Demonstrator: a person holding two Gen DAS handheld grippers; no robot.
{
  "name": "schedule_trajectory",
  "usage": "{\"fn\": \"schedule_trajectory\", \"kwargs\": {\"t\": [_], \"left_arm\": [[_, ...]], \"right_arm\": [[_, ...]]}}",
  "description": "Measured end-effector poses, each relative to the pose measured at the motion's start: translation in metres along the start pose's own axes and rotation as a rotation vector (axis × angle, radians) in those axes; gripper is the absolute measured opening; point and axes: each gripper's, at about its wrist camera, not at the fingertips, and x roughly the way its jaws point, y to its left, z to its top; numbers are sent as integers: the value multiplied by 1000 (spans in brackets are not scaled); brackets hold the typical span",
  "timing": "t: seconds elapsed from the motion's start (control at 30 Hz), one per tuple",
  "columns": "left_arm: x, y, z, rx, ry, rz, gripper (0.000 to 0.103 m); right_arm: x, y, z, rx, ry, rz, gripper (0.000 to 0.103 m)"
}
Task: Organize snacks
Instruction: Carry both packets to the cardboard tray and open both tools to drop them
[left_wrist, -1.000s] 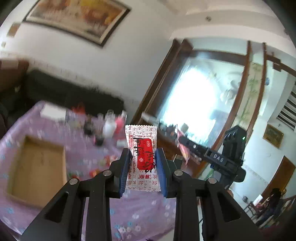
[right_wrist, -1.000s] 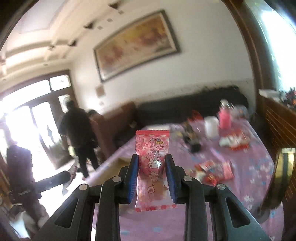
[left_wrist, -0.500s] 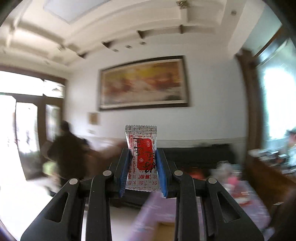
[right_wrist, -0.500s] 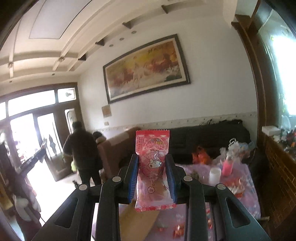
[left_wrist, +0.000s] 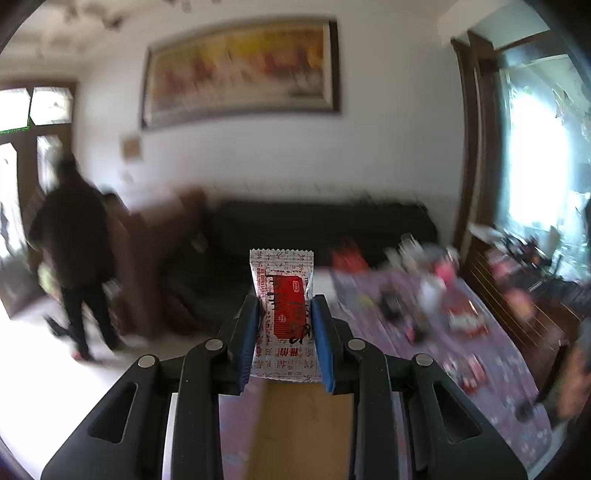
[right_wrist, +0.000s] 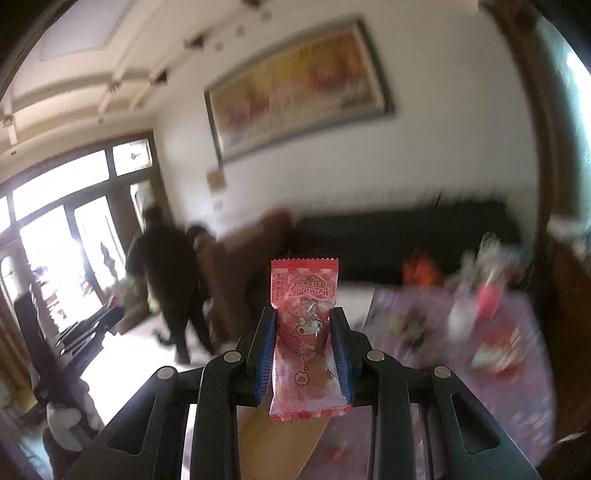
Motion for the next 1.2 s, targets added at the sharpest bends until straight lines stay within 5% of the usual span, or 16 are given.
{"fn": "schedule_trajectory", "kwargs": {"t": [0.1, 0.27, 0.57, 0.97, 1.2], "left_arm": [[65, -6, -44, -47, 142, -95, 26], [171, -10, -95, -110, 360, -134, 26], [271, -1, -149, -198, 546, -111, 26], [290, 23, -161, -333, 579, -125, 32], [227, 13, -142, -312, 461, -118, 33]], "right_arm": [[83, -21, -55, 20, 140, 23, 30], [211, -40, -124, 56, 363, 24, 29], [328, -58, -160, 74, 502, -41, 29], [352, -54, -164, 40, 469, -117, 37], [284, -66, -152, 8, 339, -119, 43]]}}
